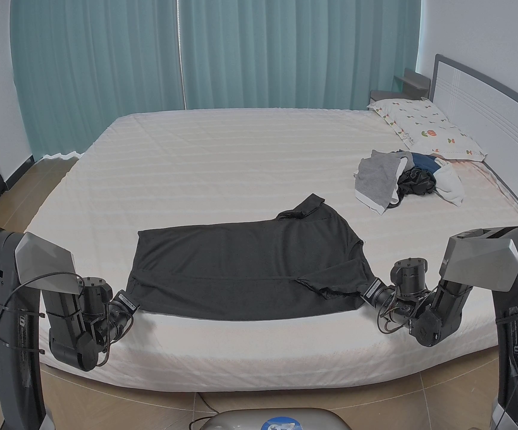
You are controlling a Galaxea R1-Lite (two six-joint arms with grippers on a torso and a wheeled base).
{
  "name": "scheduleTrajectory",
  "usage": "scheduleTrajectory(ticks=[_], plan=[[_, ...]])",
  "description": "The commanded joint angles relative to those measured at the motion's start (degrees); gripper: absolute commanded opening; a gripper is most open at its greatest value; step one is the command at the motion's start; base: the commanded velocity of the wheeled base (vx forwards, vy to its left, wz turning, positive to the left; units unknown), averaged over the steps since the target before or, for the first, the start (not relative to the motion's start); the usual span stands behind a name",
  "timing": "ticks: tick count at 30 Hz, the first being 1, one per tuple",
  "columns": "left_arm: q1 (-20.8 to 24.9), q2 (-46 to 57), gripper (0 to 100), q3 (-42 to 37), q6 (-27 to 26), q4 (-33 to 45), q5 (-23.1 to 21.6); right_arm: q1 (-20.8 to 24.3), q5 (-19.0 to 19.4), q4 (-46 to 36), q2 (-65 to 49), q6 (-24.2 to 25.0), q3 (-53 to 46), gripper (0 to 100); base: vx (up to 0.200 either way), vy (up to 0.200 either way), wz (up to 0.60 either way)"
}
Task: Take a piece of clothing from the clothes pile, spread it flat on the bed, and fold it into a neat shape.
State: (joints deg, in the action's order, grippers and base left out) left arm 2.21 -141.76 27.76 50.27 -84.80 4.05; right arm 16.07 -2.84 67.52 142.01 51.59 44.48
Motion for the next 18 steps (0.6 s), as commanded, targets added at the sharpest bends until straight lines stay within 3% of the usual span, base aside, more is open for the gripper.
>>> scheduleTrajectory(ticks=[1,18], plan=[[-0.1,0.2,0,-0.2,0.0,0.0,0.1,0.0,-1.1,0.2,-0.2,0.0,-1.1,0,0.0,0.0,0.0],[-0.2,3.3,0,-2.6,-2.0,-0.4,2.0,-0.5,-1.4,0.5,-6.5,-0.2,-8.1,0,0.0,0.0,0.0]])
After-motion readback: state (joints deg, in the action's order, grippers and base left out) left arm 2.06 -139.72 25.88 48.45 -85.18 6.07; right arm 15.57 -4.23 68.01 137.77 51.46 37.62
